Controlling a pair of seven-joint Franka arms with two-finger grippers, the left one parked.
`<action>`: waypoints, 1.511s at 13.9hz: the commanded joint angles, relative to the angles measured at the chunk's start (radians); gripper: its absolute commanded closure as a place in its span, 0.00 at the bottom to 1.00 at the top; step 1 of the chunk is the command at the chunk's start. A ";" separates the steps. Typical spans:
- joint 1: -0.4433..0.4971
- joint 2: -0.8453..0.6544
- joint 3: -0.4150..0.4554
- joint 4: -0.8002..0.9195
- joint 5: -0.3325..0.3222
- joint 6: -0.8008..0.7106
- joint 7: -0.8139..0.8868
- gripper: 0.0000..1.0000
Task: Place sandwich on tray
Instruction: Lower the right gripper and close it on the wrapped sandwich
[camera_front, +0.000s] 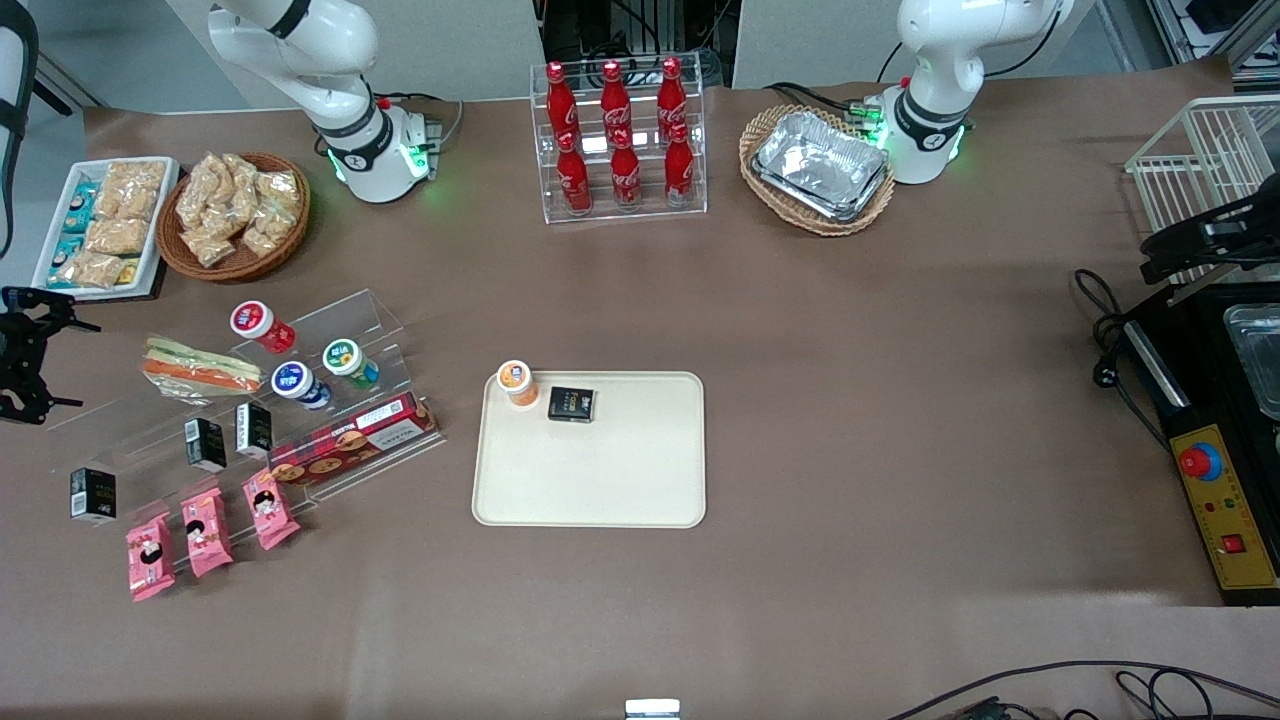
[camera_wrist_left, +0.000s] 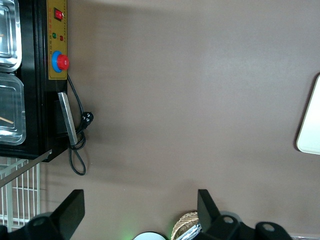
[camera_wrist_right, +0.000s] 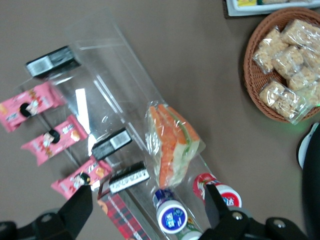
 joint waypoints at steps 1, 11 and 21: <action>-0.024 -0.053 0.002 -0.116 0.011 0.065 0.062 0.00; -0.035 -0.220 0.002 -0.509 0.012 0.406 0.145 0.00; -0.025 -0.202 0.003 -0.661 0.009 0.643 0.149 0.06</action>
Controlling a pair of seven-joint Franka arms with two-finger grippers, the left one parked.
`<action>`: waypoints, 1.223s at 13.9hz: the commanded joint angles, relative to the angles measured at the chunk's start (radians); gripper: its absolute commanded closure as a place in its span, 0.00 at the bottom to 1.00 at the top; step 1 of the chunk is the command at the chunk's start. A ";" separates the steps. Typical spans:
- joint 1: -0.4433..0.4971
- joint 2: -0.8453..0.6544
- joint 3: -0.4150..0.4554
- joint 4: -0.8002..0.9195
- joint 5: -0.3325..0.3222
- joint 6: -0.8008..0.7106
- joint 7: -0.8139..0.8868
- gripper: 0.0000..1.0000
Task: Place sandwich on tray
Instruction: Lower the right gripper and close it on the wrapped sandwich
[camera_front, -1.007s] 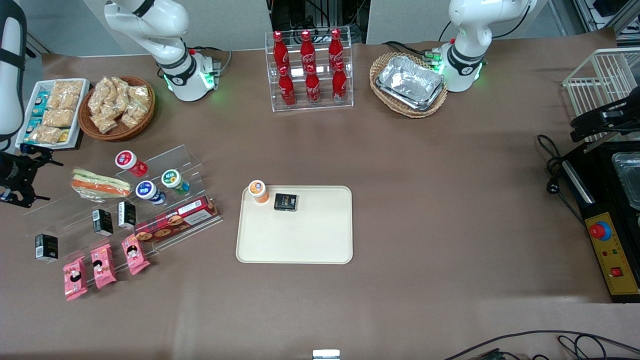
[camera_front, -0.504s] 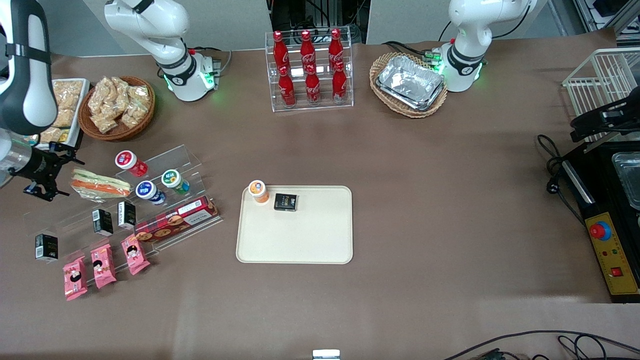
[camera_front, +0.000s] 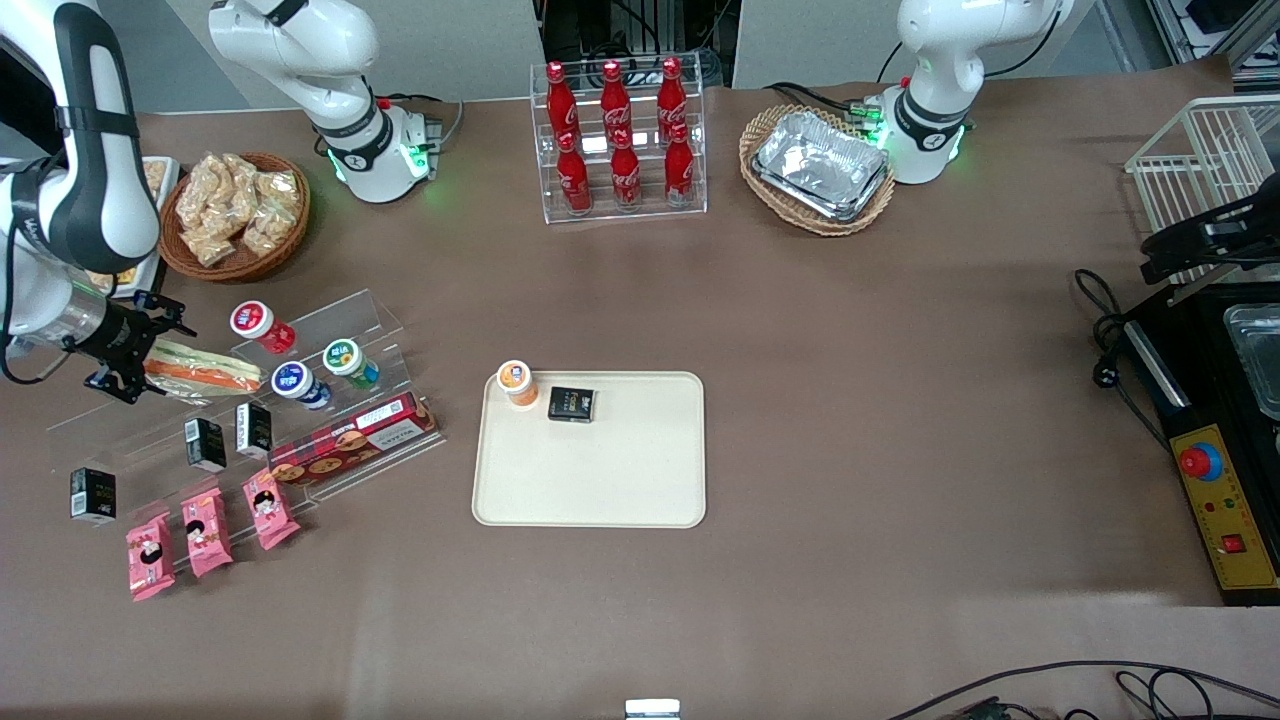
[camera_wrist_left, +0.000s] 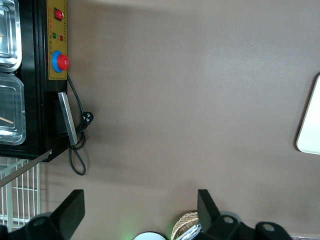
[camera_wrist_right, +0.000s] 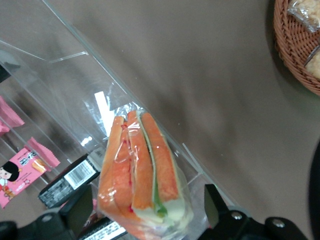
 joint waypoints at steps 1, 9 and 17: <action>-0.001 -0.015 0.004 -0.062 0.006 0.092 0.013 0.18; -0.009 -0.012 0.004 -0.049 0.006 0.130 -0.007 0.84; 0.020 -0.020 0.036 0.330 0.041 -0.277 -0.057 0.90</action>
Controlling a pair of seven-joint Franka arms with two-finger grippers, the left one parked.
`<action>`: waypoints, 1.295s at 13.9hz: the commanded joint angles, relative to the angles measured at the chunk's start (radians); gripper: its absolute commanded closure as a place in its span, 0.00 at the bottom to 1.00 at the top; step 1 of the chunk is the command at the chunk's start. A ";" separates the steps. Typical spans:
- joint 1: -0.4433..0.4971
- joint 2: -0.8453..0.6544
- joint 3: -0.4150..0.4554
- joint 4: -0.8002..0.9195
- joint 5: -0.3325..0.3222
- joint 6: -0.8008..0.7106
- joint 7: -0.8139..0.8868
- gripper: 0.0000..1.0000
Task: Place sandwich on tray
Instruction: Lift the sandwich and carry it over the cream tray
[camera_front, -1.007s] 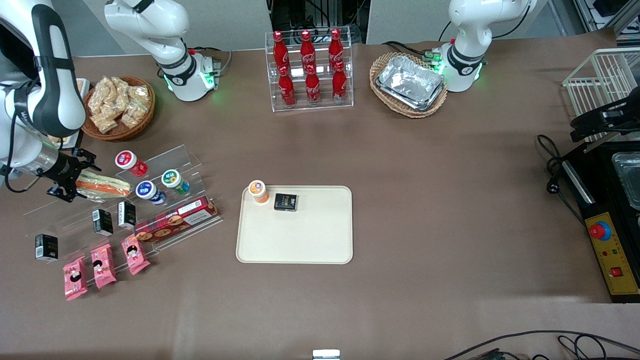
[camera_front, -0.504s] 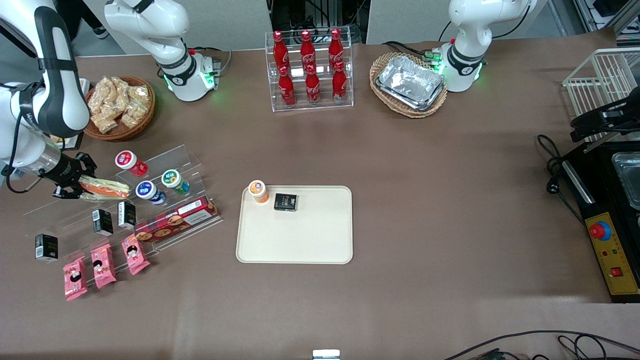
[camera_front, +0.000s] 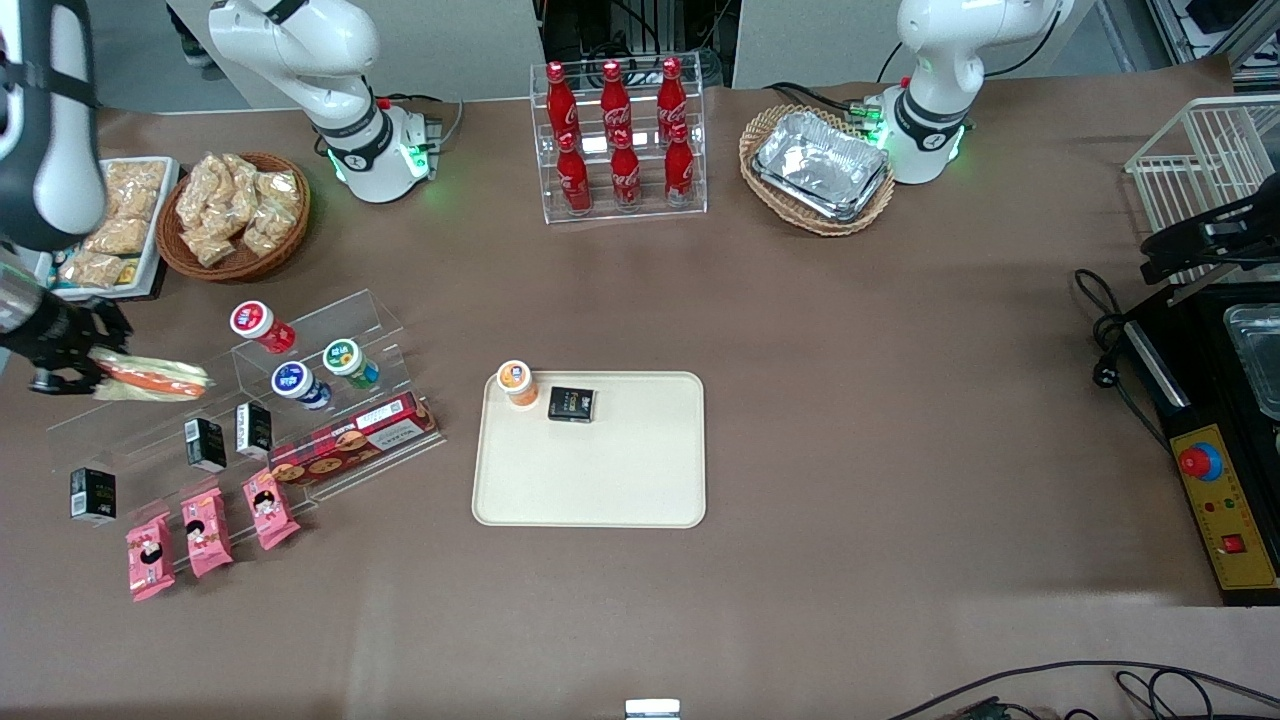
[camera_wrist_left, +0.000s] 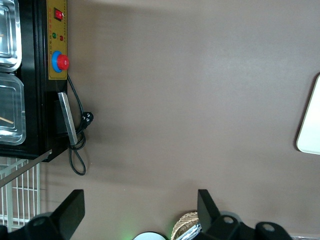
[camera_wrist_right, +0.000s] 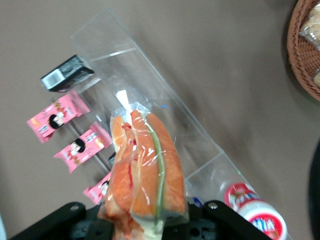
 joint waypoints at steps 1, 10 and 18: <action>0.038 0.020 0.038 0.160 0.065 -0.155 0.015 0.90; 0.394 0.127 0.038 0.243 0.096 -0.141 0.493 0.90; 0.630 0.368 0.038 0.378 0.113 0.037 0.721 0.90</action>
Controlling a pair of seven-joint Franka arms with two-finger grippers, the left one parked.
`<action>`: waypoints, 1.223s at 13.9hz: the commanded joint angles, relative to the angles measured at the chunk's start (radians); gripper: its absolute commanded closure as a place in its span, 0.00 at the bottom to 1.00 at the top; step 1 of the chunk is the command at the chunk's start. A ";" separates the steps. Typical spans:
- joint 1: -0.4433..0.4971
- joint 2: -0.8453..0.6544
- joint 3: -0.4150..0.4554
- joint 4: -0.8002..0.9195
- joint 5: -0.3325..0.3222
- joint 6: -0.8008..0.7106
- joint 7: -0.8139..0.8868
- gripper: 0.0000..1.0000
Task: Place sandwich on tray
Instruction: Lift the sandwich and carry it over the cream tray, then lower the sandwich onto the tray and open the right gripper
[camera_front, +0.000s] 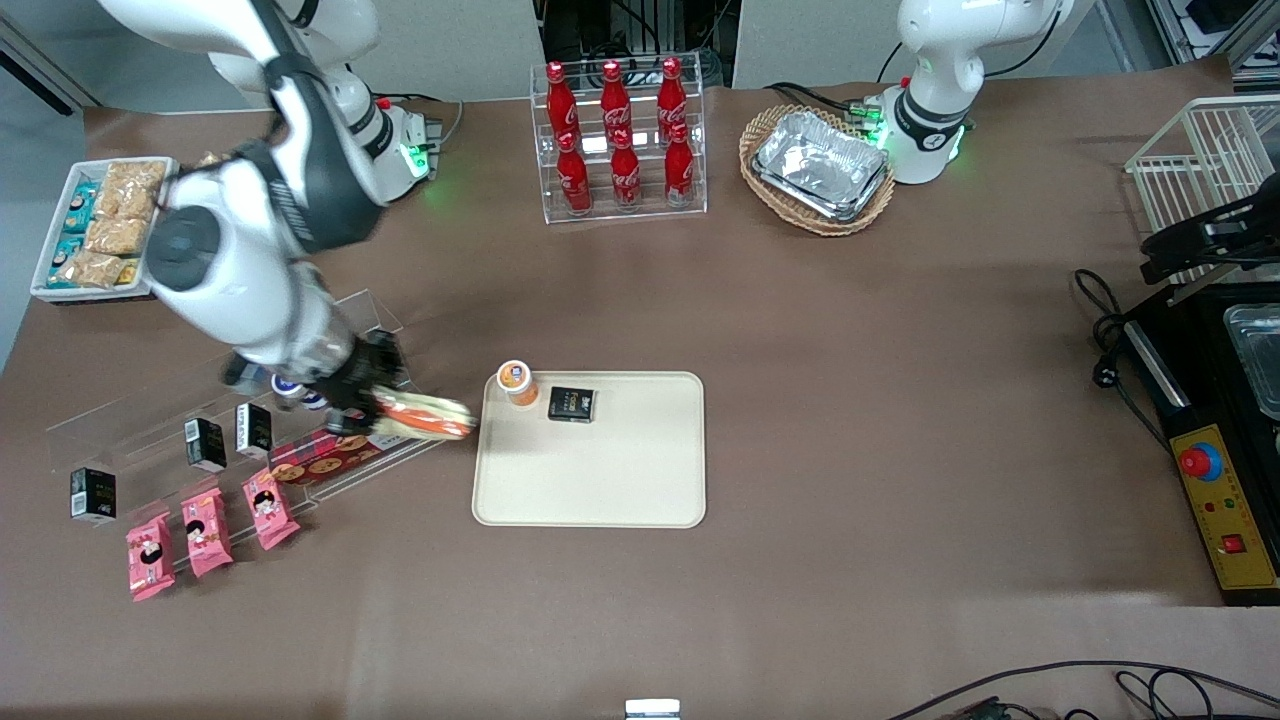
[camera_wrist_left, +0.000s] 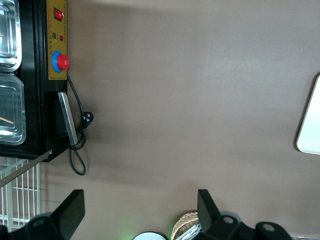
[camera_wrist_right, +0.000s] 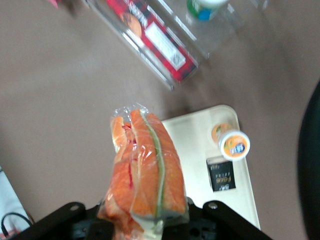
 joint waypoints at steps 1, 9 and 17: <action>0.075 0.153 -0.010 0.142 0.016 0.052 0.038 0.90; 0.191 0.473 -0.014 0.268 0.009 0.307 0.039 0.89; 0.198 0.645 -0.017 0.385 0.008 0.413 0.113 0.83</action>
